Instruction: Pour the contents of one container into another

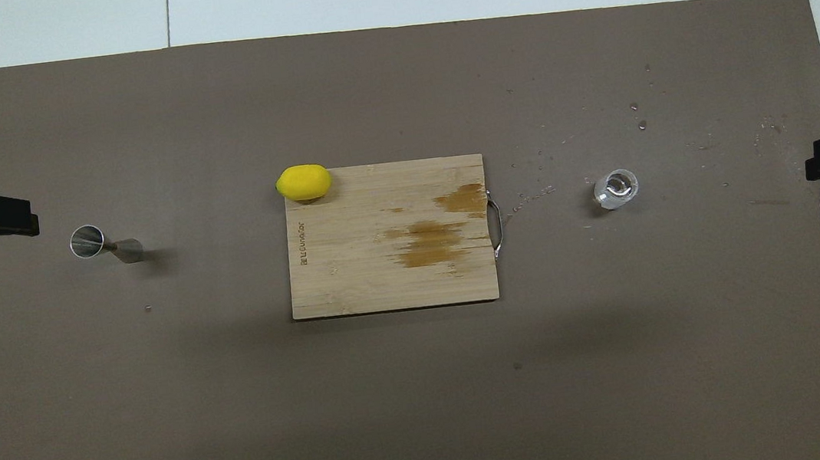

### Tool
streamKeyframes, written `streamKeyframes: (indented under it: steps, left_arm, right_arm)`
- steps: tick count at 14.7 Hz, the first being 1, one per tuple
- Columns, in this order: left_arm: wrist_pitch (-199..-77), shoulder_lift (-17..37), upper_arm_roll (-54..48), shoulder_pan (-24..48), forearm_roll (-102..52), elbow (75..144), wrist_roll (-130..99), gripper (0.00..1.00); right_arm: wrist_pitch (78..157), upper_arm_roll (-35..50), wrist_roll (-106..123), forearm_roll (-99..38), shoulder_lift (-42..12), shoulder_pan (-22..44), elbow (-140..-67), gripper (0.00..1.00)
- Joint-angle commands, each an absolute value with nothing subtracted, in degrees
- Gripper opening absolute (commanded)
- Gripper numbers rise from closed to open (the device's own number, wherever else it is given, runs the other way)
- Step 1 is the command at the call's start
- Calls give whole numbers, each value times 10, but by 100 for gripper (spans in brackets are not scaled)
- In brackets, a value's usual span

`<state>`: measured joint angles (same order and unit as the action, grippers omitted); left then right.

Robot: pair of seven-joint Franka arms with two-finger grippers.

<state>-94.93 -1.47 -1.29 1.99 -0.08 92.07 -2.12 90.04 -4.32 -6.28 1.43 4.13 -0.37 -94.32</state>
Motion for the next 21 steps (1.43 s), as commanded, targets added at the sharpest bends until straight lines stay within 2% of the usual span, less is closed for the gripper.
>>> streamKeyframes:
  steps: [1,21]
  left_arm:
    - [-960,-28,-14,16,-7,936,-26,100]
    - [-962,-28,-14,15,-7,936,-25,100]
  right_arm:
    - [895,-40,-59,14,53,-8,-952,100]
    - [884,-40,-56,15,59,-5,-953,100]
